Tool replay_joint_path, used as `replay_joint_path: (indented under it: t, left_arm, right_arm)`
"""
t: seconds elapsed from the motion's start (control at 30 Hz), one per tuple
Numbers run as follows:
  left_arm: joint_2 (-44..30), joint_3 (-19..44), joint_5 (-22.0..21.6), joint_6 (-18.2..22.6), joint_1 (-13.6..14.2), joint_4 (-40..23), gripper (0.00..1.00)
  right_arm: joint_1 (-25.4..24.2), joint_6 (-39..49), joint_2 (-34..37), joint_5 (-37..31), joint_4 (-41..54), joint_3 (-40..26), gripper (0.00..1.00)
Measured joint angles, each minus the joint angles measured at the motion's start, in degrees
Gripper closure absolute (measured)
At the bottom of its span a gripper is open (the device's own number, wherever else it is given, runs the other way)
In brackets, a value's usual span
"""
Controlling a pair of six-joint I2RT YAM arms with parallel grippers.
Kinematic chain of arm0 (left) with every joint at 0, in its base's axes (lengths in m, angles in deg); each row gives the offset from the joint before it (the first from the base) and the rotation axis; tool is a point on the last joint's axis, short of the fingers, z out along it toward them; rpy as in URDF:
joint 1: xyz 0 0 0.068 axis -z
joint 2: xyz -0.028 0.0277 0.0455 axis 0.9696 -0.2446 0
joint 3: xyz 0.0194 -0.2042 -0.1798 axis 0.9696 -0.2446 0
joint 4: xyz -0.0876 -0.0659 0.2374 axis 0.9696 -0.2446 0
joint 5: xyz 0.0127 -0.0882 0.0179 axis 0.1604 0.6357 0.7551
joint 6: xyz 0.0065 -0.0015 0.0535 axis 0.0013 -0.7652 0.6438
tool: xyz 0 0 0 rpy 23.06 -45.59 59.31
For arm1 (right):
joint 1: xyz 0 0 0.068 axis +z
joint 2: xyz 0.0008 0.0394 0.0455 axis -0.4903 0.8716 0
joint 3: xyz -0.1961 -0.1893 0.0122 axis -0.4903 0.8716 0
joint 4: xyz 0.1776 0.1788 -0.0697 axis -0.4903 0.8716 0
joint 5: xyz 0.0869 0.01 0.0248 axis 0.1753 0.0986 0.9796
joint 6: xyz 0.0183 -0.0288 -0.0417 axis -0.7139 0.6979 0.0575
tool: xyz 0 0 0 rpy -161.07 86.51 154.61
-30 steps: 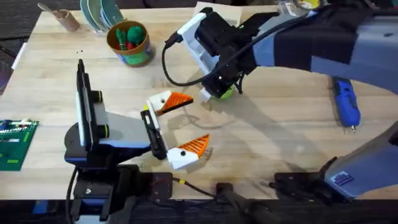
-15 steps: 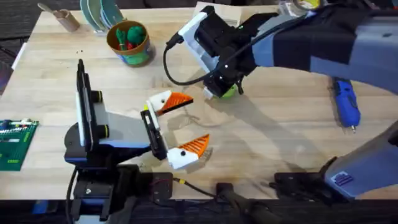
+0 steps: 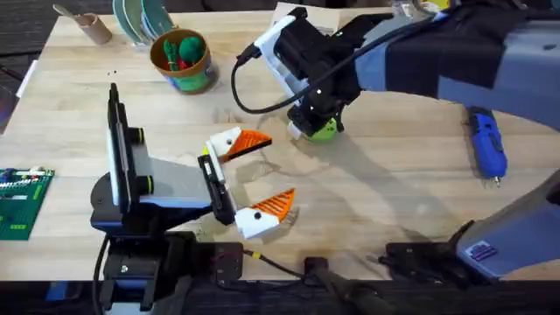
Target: Pick up the gripper from the table and insert it into the empty holder that is missing its gripper. Then pick up a screw, insert it into the mounting hole, and use the screwdriver to tighten it. Finally, clean up the table by picking up the vegetable and placing it into the bucket.
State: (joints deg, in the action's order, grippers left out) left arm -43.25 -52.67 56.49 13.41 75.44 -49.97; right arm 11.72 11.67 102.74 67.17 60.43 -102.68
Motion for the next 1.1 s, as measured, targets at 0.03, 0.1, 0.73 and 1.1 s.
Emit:
replay_joint_path:
  t: [0.03,0.1,0.73,1.1]
  left_arm:
    - [0.0,0.0,0.0,0.0,0.0,0.0,0.008]
    - [0.0,0.0,0.0,0.0,0.0,0.0,0.008]
    - [0.0,0.0,0.0,0.0,0.0,0.0,0.009]
    - [0.0,0.0,0.0,0.0,0.0,0.0,0.008]
  right_arm:
    - [0.0,0.0,0.0,0.0,0.0,-0.1,0.686]
    - [0.0,0.0,0.0,0.0,0.3,-0.3,0.664]
    - [0.0,-1.5,0.0,0.0,1.2,-0.4,0.739]
    - [0.0,-1.5,0.0,0.0,1.2,-0.4,0.751]
